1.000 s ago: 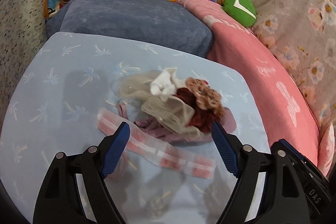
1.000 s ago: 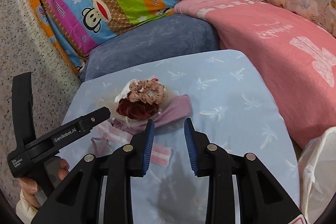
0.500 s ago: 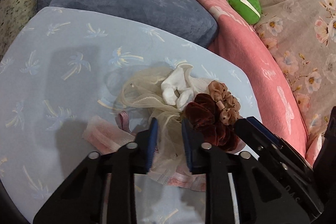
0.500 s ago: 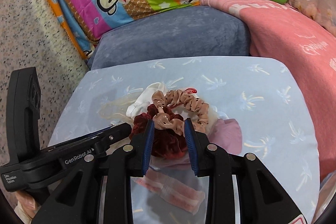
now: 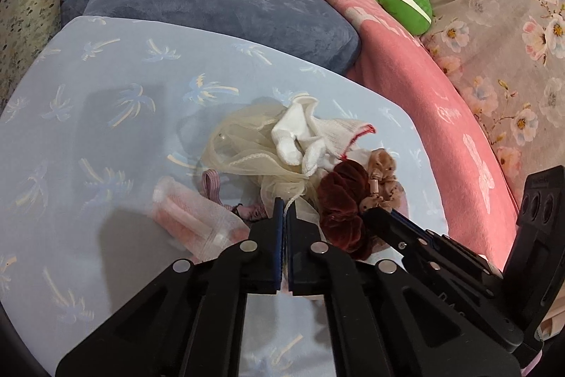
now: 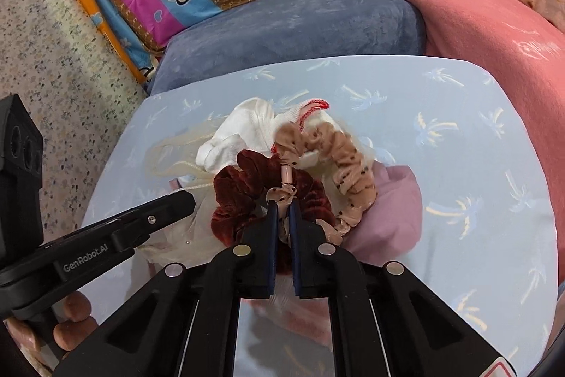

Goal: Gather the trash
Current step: 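Grasp the sheer cream mesh bag with the left gripper while the right grasps the spotted beige scrunchie, then lift the mesh bag and scrunchie with both grippers and carry them over the bin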

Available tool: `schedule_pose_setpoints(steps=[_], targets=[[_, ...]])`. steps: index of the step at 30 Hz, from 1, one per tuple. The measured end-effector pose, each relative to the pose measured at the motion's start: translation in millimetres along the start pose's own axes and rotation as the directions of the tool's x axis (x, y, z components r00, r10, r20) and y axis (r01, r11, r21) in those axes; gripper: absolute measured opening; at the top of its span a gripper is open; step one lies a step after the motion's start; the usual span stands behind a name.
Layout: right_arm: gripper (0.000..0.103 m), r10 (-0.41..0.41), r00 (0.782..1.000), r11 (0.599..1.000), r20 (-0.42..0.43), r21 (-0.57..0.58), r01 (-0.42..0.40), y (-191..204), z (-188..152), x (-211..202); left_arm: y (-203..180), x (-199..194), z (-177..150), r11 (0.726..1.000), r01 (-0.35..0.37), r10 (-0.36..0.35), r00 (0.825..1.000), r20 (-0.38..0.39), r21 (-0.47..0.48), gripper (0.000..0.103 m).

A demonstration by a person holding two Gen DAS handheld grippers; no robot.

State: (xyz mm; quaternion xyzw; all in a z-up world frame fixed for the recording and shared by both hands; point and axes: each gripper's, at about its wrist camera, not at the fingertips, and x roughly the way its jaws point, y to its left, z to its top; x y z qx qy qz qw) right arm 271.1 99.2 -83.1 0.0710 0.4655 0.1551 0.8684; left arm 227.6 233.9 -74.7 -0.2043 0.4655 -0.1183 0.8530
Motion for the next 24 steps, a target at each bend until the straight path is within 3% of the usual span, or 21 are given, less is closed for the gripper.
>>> schedule_pose_setpoints(steps=[12, 24], targets=[[0.005, 0.007, 0.993, 0.997, 0.118, 0.082, -0.016, -15, -28, -94, -47, -46, -17, 0.995, 0.058, -0.063, 0.996, 0.063, 0.077, 0.001], [0.005, -0.008, 0.98, 0.991, 0.2, 0.132, -0.019, -38, -63, -170, -114, -87, -30, 0.971, 0.123, -0.15, 0.981, 0.12, 0.205, 0.001]])
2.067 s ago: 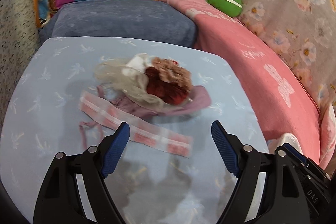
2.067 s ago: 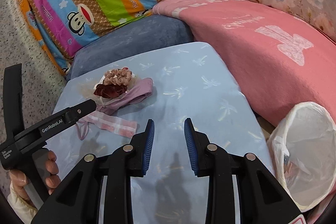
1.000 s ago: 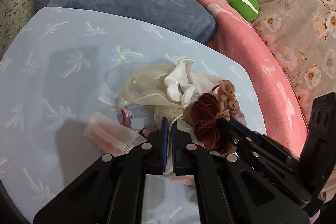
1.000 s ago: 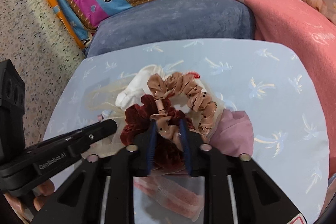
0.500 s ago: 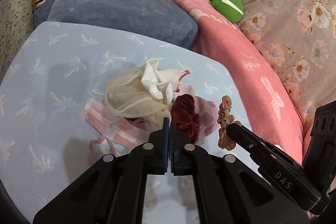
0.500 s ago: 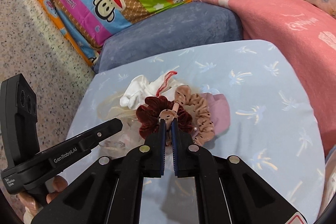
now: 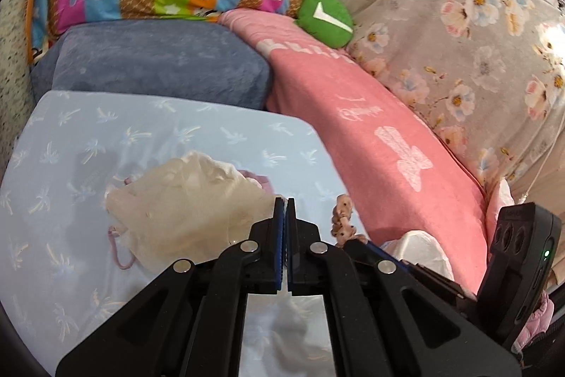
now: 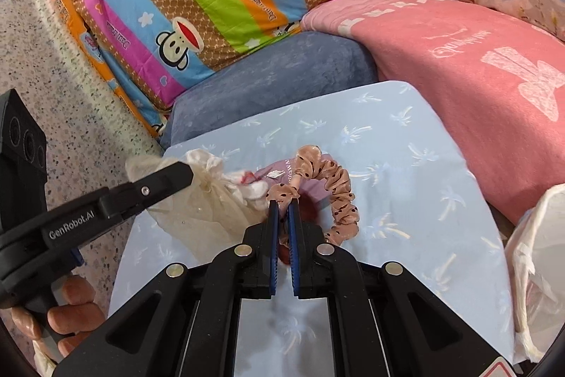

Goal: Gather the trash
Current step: 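Lift the mesh bag and scrunchie with both grippers and carry them over the bin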

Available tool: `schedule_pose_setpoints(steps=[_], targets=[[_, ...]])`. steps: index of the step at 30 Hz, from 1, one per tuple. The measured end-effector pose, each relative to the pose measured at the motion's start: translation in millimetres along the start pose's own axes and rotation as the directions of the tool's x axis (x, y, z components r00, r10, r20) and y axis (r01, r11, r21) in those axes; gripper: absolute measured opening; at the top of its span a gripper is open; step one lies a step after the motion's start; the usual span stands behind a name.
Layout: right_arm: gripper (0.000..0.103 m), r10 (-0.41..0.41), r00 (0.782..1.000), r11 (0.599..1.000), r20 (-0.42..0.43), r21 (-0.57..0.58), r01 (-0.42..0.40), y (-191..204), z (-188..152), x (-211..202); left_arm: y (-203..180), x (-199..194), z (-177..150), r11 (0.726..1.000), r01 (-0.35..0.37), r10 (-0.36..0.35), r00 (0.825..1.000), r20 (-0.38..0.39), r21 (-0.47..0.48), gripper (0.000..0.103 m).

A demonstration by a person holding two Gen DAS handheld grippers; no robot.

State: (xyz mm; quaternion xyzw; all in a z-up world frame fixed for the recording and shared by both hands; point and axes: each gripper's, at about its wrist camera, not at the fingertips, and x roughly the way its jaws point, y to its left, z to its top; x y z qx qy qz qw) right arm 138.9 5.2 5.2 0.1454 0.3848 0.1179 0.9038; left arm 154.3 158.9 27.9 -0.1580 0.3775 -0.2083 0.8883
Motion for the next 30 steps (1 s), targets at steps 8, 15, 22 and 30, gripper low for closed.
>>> schedule_pose_setpoints(steps=[8, 15, 22, 30], targets=[[0.005, -0.013, 0.998, 1.0, 0.069, 0.016, 0.012, -18, -5, -49, -42, -9, -1, 0.997, 0.044, -0.045, 0.999, 0.027, 0.061, 0.001], [0.005, -0.041, 0.992, 0.999, 0.121, 0.037, 0.037, -41, -9, -86, -78, -6, -8, 0.99, 0.076, -0.078, 0.997, 0.018, 0.115, 0.001], [0.005, -0.081, 0.984, 0.994, 0.159, 0.086, 0.068, -73, -15, -116, -116, -1, -17, 0.979, 0.116, -0.116, 0.993, -0.005, 0.166, 0.001], [0.005, -0.142, 0.971, 0.981, 0.19, 0.156, 0.113, -118, -27, -149, -160, 13, -32, 0.959, 0.169, -0.161, 0.986, -0.05, 0.227, 0.001]])
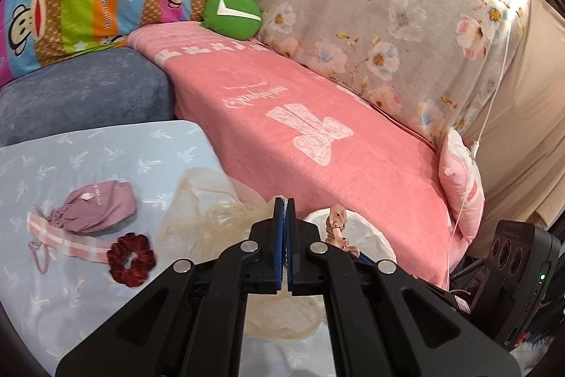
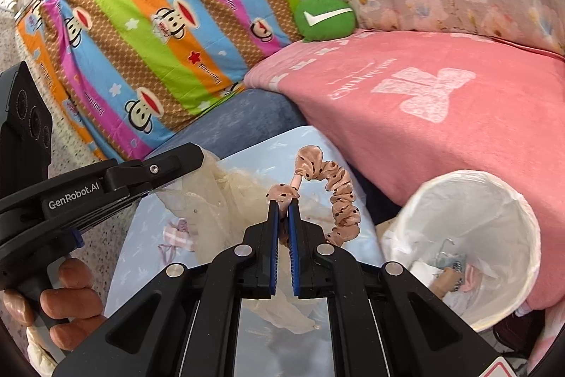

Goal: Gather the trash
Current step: 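Lift the mesh bag and scrunchie with both grippers and carry them over the bin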

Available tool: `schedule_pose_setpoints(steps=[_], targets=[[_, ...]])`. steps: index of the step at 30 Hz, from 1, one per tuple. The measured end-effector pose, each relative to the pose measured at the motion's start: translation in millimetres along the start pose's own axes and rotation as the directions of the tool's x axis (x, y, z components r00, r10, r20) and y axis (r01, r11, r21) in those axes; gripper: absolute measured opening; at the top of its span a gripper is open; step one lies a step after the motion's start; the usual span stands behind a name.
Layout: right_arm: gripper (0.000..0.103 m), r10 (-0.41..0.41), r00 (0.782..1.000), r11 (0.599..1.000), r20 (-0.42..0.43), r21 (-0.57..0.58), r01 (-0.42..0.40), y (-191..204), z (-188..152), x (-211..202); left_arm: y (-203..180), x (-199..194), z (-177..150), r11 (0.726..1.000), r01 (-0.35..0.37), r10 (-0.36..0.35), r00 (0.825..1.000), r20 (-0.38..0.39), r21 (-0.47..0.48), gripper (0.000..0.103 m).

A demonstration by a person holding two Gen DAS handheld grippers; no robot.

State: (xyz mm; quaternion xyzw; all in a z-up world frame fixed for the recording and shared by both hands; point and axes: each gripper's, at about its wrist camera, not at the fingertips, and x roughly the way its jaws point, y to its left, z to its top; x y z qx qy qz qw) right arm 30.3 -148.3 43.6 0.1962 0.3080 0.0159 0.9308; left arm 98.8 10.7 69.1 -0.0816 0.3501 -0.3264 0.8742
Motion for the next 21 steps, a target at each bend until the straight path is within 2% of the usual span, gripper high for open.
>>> schedule_pose_setpoints(steps=[7, 21], targets=[[0.005, -0.052, 0.998, 0.997, 0.021, 0.064, 0.05, -44, -3, -18, -38, 19, -2, 0.997, 0.04, -0.038, 0.999, -0.031, 0.066, 0.001], [0.005, -0.121, 0.992, 0.981, 0.038, 0.158, 0.113, -104, -7, -38, -100, 53, -2, 0.983, 0.112, -0.101, 0.992, -0.079, 0.144, 0.001]])
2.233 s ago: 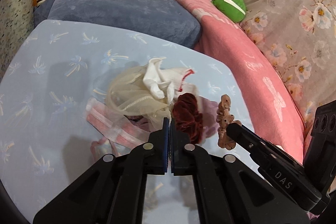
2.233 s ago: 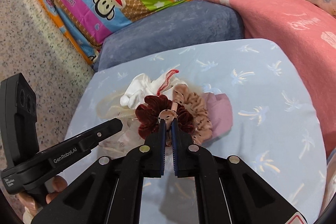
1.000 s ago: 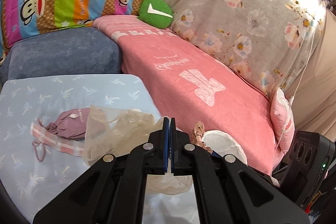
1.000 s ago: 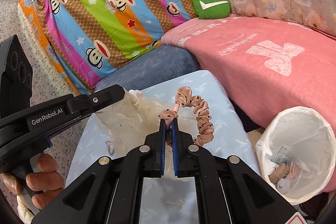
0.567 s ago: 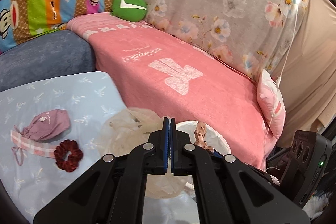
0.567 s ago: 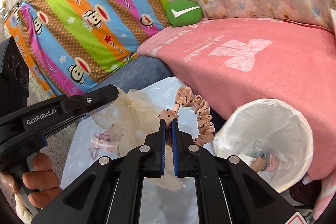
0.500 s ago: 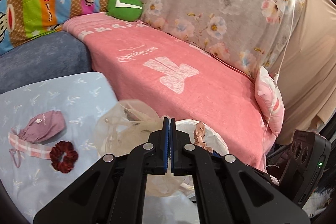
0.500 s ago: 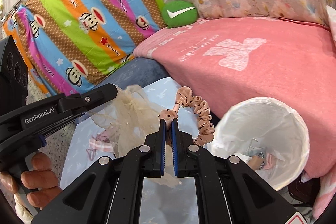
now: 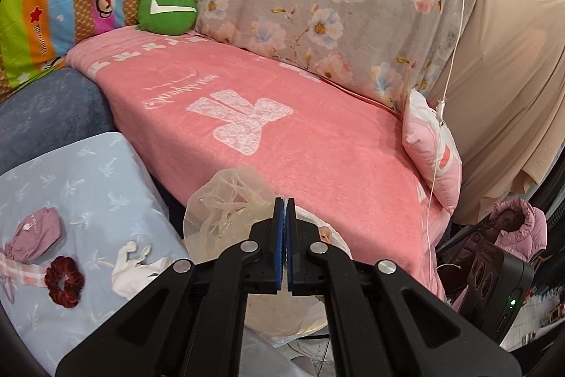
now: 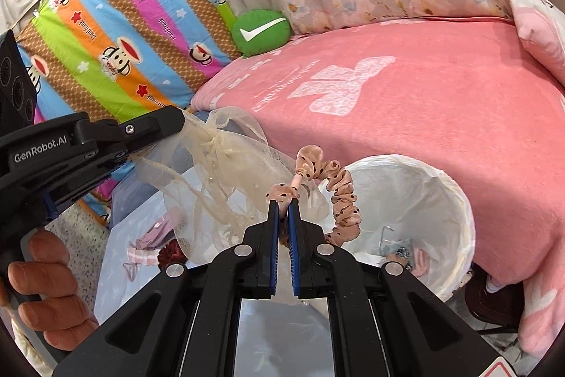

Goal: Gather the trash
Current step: 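Lift the mesh bag and scrunchie with both grippers and carry them over the bin, then open the left gripper over the bin while the right gripper releases the scrunchie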

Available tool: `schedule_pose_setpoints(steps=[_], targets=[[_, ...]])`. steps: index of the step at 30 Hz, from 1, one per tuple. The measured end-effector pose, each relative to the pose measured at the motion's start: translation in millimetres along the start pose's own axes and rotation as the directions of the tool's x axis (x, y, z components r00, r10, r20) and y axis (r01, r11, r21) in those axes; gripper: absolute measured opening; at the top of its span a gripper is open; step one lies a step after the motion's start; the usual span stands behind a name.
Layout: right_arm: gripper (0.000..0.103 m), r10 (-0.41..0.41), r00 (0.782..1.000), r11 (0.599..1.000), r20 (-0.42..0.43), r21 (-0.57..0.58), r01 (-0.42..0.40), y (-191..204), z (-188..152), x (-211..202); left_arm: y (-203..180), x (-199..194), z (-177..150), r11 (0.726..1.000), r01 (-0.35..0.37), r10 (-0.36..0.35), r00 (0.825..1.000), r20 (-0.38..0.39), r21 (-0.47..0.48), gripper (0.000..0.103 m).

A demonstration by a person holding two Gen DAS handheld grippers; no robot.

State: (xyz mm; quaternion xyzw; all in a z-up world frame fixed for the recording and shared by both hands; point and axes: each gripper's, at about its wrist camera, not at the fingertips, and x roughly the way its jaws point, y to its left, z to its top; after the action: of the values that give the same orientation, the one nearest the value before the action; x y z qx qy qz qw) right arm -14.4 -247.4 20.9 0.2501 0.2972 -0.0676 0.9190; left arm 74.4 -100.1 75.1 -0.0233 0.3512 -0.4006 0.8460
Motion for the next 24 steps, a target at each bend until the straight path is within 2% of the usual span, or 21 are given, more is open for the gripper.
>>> schedule_pose_setpoints(steps=[7, 13, 14, 15, 16, 17, 18, 24], targets=[[0.005, -0.028, 1.0, 0.999, 0.004, 0.031, 0.028, -21, 3, -1, -18, 27, -1, 0.999, 0.029, -0.028, 0.998, -0.054, 0.03, 0.001], [0.007, -0.046, 0.999, 0.998, -0.001, 0.051, 0.046, -33, 2, 1, -16, 44, -3, 1.0, 0.028, -0.029, 0.995, -0.097, -0.005, 0.004], [0.007, -0.048, 0.999, 0.997, -0.002, 0.052, 0.048, -34, 3, 2, -14, 46, -4, 1.0, 0.022, -0.023, 0.994, -0.103, -0.011, 0.011], [0.007, -0.05, 0.999, 0.997, -0.004, 0.053, 0.05, -35, 3, 4, -13, 47, -4, 1.0, 0.014, -0.016, 0.994, -0.104, -0.015, 0.024], [0.008, -0.051, 0.999, 0.997, -0.005, 0.053, 0.051, -35, 3, 4, -11, 47, -5, 1.0, 0.001, -0.003, 0.995, -0.1, -0.019, 0.033], [0.009, -0.053, 0.999, 0.997, -0.005, 0.053, 0.053, -35, 4, 5, -9, 46, -6, 1.0, -0.01, 0.008, 0.996, -0.091, -0.022, 0.049], [0.01, -0.053, 0.999, 0.997, -0.005, 0.054, 0.053, -36, 4, 6, -8, 45, -7, 0.999, -0.022, 0.02, 0.997, -0.077, -0.023, 0.056], [0.015, -0.059, 0.998, 0.997, -0.005, 0.051, 0.059, -33, 4, 12, 0, 43, -10, 0.998, -0.059, 0.059, 0.996, -0.069, -0.009, 0.057]])
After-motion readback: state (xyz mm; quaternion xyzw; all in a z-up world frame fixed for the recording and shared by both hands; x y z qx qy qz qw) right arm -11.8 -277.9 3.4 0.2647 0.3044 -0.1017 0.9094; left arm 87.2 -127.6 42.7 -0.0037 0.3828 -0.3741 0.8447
